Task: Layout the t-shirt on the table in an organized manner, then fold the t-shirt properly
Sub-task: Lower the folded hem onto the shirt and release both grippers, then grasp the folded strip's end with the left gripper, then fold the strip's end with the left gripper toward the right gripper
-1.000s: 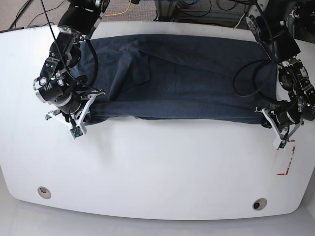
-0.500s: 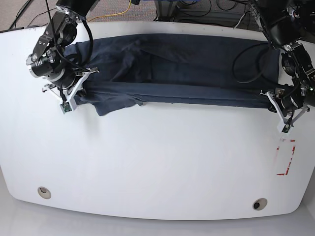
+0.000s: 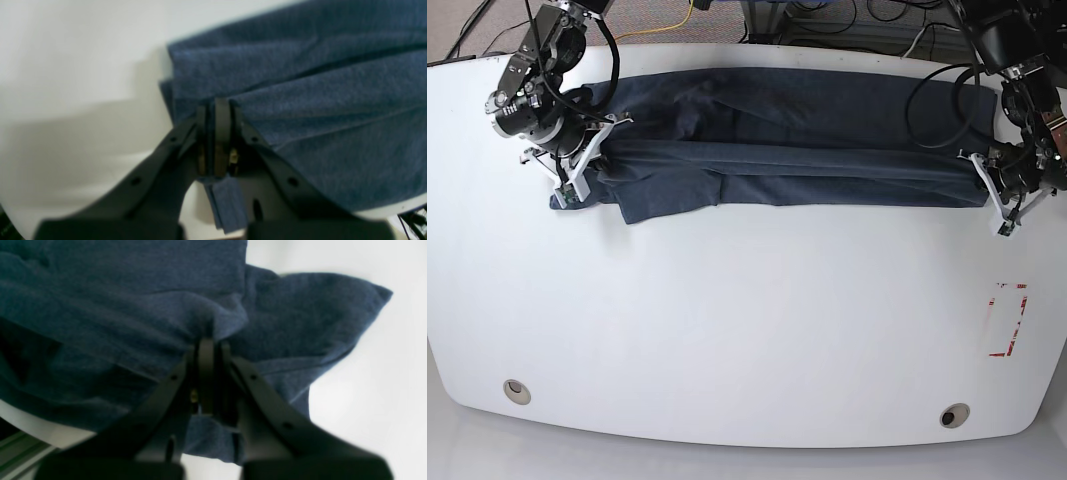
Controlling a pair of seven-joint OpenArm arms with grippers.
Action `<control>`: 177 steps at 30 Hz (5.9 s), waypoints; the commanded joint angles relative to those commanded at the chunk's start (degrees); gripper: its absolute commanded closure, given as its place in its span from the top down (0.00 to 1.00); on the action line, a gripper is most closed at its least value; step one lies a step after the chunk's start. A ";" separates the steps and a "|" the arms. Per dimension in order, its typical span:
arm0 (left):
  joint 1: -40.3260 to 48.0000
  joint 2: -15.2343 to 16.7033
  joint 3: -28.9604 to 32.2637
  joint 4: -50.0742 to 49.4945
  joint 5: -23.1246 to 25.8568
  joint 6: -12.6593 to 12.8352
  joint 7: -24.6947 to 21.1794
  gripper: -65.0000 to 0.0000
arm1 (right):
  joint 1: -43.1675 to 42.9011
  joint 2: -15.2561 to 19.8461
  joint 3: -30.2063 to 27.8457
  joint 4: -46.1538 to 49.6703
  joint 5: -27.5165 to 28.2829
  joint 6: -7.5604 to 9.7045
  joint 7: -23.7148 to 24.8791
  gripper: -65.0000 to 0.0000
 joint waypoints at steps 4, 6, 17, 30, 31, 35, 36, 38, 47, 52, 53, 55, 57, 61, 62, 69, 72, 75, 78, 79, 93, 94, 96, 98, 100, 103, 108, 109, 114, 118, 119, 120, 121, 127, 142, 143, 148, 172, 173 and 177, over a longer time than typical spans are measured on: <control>1.32 0.00 0.09 0.00 0.00 0.00 0.00 0.01 | -0.53 0.00 0.00 0.00 0.00 0.00 0.00 0.07; 1.93 -0.09 0.18 0.00 0.00 0.00 0.00 0.01 | -0.70 0.00 0.00 0.00 0.00 0.00 0.00 0.17; 3.25 -1.58 0.18 0.00 0.09 0.00 0.00 0.33 | -2.73 0.00 0.00 0.35 0.44 0.00 0.00 0.81; 0.88 -2.64 0.00 9.32 -0.79 0.00 3.30 0.57 | 2.02 -0.18 0.00 1.05 5.71 0.00 0.18 0.82; 0.35 -2.64 -0.09 10.29 -1.93 0.00 3.30 0.57 | 2.99 -0.18 0.00 0.88 5.71 0.00 0.18 0.82; -0.09 -2.81 -0.18 11.25 -8.79 0.00 3.30 0.57 | 5.71 -2.46 0.00 -0.09 5.63 0.00 0.18 0.81; -0.09 -2.81 -0.18 11.25 -9.23 0.00 3.30 0.57 | 5.98 -2.81 0.00 -0.26 5.63 0.00 0.18 0.81; 0.00 -2.55 0.18 11.25 -9.93 0.00 3.30 0.57 | 6.86 -3.34 -0.18 -1.76 5.63 0.00 0.26 0.75; 2.29 0.44 3.25 7.47 -3.43 0.00 1.05 0.56 | 4.92 -3.25 -1.41 -9.32 5.71 0.00 5.01 0.12; 4.75 0.00 4.75 2.20 -2.81 0.00 -3.96 0.56 | 2.29 -1.76 -1.67 -10.02 5.63 0.00 6.24 0.12; 5.10 -0.09 5.45 1.41 -2.81 0.00 -4.57 0.56 | 1.85 -1.49 -1.67 -10.02 5.63 0.00 6.33 0.13; 5.71 -1.32 6.68 -0.62 -2.73 0.00 -6.07 0.56 | 0.88 -1.32 -1.67 -10.29 5.63 0.00 7.21 0.15; 5.71 -2.02 7.82 -3.08 -2.73 0.00 -7.03 0.56 | -0.09 -0.88 -1.76 -11.34 5.63 0.00 9.23 0.15; 5.45 -2.02 8.18 -6.77 -2.46 0.00 -8.00 0.56 | -0.62 0.88 -2.81 -16.53 5.19 0.00 12.84 0.15; 5.36 -2.02 8.26 -7.30 -2.46 0.00 -8.44 0.56 | -0.62 1.49 -3.08 -17.93 4.75 0.00 13.98 0.15; 2.29 -1.93 11.34 -10.81 -2.37 0.00 -11.60 0.56 | 0.70 3.87 -3.69 -26.02 0.79 0.00 21.71 0.15; -0.62 -1.93 13.71 -13.80 -2.37 0.00 -12.40 0.56 | 2.90 5.10 -3.69 -29.71 -0.88 0.00 23.03 0.15; -3.34 -1.76 14.95 -16.88 -2.37 0.00 -13.80 0.56 | 5.71 6.59 -3.69 -32.88 -1.58 0.00 24.53 0.15; -6.24 -1.67 16.26 -19.25 -2.37 0.00 -14.59 0.56 | 8.00 7.91 -3.69 -35.25 -1.67 0.00 25.85 0.15; -7.12 -1.67 16.62 -19.78 -2.37 0.00 -14.59 0.56 | 8.62 8.26 -3.69 -35.78 -1.67 0.00 25.93 0.15; -12.48 -1.76 11.78 -20.84 -2.99 0.00 -10.37 0.57 | 12.48 10.37 -3.78 -36.66 -1.67 0.00 26.02 0.15; -12.66 -1.76 9.49 -20.48 -3.78 0.00 -9.49 0.57 | 12.48 10.37 -3.78 -36.66 -1.67 0.00 26.02 0.15; -12.84 -1.76 6.59 -19.52 -6.07 0.00 -8.44 0.57 | 12.57 10.29 -3.78 -36.66 -1.67 0.00 26.02 0.15; -12.66 -2.02 3.87 -18.11 -9.93 0.00 -7.47 0.57 | 12.57 10.20 -3.78 -36.66 -1.67 0.00 26.02 0.15; -12.22 -2.90 1.67 -17.14 -15.56 0.00 -6.07 0.63 | 12.48 10.11 -3.78 -36.57 -1.67 0.00 26.02 0.15; -11.60 -4.66 -0.88 -17.23 -20.66 0.00 -5.19 0.71 | 12.31 10.11 -3.78 -36.57 -1.67 0.00 26.02 0.15; -10.02 -4.75 -4.04 -17.41 -24.44 0.00 -4.84 0.76 | 12.22 10.11 -3.78 -36.57 -1.58 0.00 26.02 0.15; -9.67 -4.75 -4.31 -17.41 -24.70 0.00 -4.84 0.76 | 12.13 10.11 -3.78 -36.57 -1.58 0.00 26.02 0.15; -8.62 -4.66 -4.40 -18.81 -24.70 0.00 -4.84 0.76 | 12.13 10.11 -3.78 -36.57 -1.58 0.00 26.02 0.15; -8.26 -4.66 -4.48 -21.98 -24.62 0.00 -5.10 0.76 | 12.13 10.11 -3.78 -36.57 -1.58 0.00 25.93 0.15; -8.18 -4.66 -4.48 -22.68 -24.53 0.00 -5.19 0.76 | 12.13 10.11 -3.78 -36.57 -1.58 0.00 25.93 0.15; -8.18 -4.66 -4.48 -23.12 -24.53 0.00 -5.19 0.76 | 12.13 10.11 -3.78 -36.57 -1.58 0.00 25.93 0.15; -8.18 -4.66 -4.48 -23.74 -24.53 0.00 -5.27 0.76 | 12.13 10.11 -3.78 -36.57 -1.58 0.00 25.93 0.15; -7.56 -4.57 -4.13 -26.55 -23.74 0.00 -7.30 0.76 | 12.13 10.02 -3.78 -36.57 -1.49 0.00 25.93 0.15; -8.35 0.35 -0.88 -27.69 -17.76 0.00 -7.47 0.66 | 12.13 9.93 -3.78 -36.57 -1.05 0.00 25.93 0.15; -8.44 0.35 -0.35 -27.60 -17.76 0.00 -7.47 0.65 | 12.13 9.93 -3.78 -36.57 -1.05 0.00 25.93 0.15; -8.53 0.53 0.70 -27.60 -17.85 0.00 -7.47 0.57 | 12.13 9.93 -3.78 -36.57 -1.05 0.00 25.93 0.15; -4.92 1.32 10.99 -2.81 -17.58 0.00 -6.59 0.06 | 12.13 9.93 -3.69 -36.57 -1.05 0.00 25.93 0.15; -4.75 1.32 11.87 -1.93 -17.58 0.00 -6.59 0.06 | 12.13 9.93 -3.69 -36.57 -1.05 0.00 25.93 0.15; -4.13 3.08 15.74 3.78 -17.58 0.00 -6.59 0.06 | 12.13 9.93 -3.69 -36.48 -1.05 0.00 25.93 0.15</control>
